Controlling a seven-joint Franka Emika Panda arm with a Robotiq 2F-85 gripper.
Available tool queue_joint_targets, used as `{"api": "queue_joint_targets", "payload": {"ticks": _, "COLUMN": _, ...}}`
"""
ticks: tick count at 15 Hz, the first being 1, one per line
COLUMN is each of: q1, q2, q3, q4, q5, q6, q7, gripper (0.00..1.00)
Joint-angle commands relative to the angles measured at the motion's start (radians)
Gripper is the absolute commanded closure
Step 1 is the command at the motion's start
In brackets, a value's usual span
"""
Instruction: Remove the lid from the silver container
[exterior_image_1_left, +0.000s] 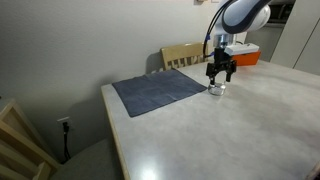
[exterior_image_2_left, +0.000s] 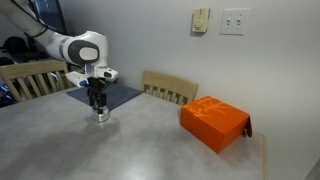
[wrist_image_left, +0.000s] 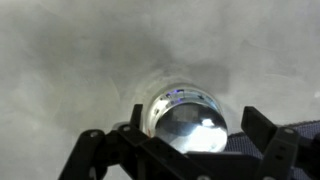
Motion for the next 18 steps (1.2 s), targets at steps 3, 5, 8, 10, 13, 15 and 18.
{"api": "queue_joint_targets", "payload": {"ticks": 3, "q1": 0.025, "q2": -0.029, "q3": -0.036, "q4": -0.050, "q5": -0.051, "q6": 0.061, "q7": 0.067, "gripper": 0.00}}
{"api": "queue_joint_targets", "payload": {"ticks": 5, "q1": 0.030, "q2": -0.028, "q3": -0.041, "q4": -0.050, "q5": -0.065, "q6": 0.063, "q7": 0.084, "gripper": 0.06}}
{"api": "queue_joint_targets", "payload": {"ticks": 8, "q1": 0.030, "q2": -0.025, "q3": -0.038, "q4": -0.046, "q5": -0.066, "q6": 0.058, "q7": 0.098, "gripper": 0.39}}
{"api": "queue_joint_targets", "payload": {"ticks": 10, "q1": 0.029, "q2": -0.024, "q3": -0.035, "q4": -0.044, "q5": -0.060, "q6": 0.057, "q7": 0.101, "gripper": 0.43}}
{"api": "queue_joint_targets", "payload": {"ticks": 13, "q1": 0.029, "q2": -0.026, "q3": -0.034, "q4": -0.045, "q5": -0.056, "q6": 0.057, "q7": 0.113, "gripper": 0.39}}
{"api": "queue_joint_targets", "payload": {"ticks": 15, "q1": 0.031, "q2": -0.031, "q3": -0.035, "q4": -0.054, "q5": -0.054, "q6": 0.067, "q7": 0.125, "gripper": 0.56}}
{"api": "queue_joint_targets", "payload": {"ticks": 18, "q1": 0.049, "q2": -0.047, "q3": -0.043, "q4": -0.077, "q5": -0.058, "q6": 0.093, "q7": 0.179, "gripper": 0.56}}
